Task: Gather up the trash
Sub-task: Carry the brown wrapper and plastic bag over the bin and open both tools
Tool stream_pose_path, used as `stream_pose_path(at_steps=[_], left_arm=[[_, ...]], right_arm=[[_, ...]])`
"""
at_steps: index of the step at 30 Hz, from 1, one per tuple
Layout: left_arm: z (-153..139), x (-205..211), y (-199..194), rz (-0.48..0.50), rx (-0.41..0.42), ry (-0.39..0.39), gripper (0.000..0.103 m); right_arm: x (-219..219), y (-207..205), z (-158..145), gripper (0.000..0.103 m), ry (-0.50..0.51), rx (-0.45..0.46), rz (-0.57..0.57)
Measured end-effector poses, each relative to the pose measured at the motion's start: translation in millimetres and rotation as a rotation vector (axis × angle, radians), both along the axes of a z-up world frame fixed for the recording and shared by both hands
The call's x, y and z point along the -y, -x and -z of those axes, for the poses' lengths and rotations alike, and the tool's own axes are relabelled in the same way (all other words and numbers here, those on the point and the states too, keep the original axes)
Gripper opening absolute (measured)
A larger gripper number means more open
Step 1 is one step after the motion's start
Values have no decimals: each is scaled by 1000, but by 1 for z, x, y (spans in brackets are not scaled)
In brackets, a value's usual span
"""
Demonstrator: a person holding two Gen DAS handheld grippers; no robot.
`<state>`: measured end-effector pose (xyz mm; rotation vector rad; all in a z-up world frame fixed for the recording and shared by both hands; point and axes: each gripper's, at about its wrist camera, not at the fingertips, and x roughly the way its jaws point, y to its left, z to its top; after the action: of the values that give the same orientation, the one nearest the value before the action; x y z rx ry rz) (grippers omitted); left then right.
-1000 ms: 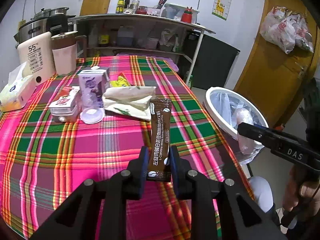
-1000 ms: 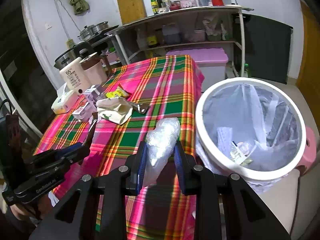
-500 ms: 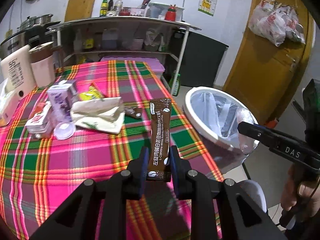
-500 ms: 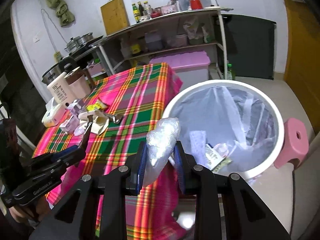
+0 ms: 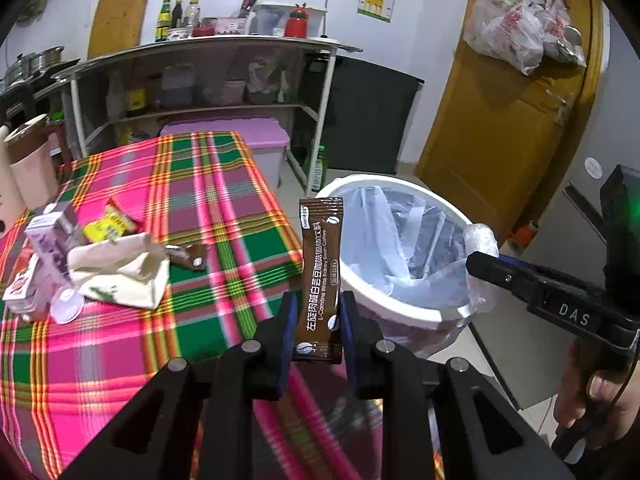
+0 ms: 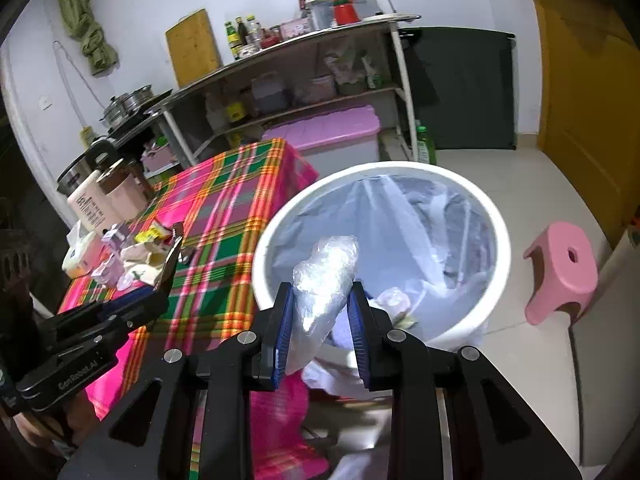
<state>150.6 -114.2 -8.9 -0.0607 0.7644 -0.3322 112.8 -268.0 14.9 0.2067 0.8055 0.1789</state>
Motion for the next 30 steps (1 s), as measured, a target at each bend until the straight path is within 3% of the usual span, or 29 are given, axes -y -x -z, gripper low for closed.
stream_pose_path(at_steps=[14,30], left_arm=[[3,41,-28,101,-15,17,23],[10,59,-56,149,-51,52,24]], right_arm=[[32,-6,10,28,7,-27,73],[37,-26,23,31,35,-63,66]])
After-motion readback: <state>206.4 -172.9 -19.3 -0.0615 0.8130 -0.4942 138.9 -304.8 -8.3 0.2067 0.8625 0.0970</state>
